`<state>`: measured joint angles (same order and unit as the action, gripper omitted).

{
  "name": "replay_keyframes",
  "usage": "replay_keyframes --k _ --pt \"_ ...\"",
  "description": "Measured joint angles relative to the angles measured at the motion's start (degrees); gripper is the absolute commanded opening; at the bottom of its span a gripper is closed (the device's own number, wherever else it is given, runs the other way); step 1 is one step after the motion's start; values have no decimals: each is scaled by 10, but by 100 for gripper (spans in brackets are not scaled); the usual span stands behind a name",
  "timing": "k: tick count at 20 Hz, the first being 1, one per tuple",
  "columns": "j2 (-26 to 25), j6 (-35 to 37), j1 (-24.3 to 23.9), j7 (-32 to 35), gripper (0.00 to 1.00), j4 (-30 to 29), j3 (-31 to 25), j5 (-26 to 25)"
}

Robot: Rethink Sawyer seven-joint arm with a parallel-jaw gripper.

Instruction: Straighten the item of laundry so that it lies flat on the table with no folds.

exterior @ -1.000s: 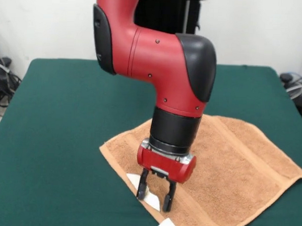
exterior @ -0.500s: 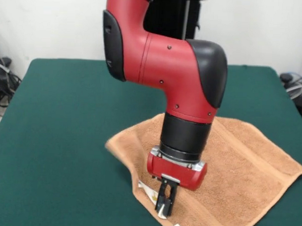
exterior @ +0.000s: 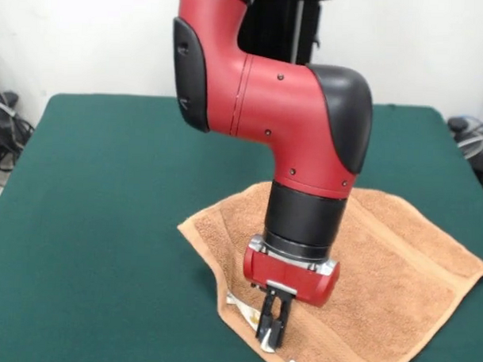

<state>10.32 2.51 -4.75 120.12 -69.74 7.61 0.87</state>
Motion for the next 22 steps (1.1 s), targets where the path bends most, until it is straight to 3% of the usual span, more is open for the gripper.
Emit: replay_keyframes --k 5,22 --pt "12 12 2 0 0 -11 0 0" --pt "123 43 0 0 0 -134 0 0"
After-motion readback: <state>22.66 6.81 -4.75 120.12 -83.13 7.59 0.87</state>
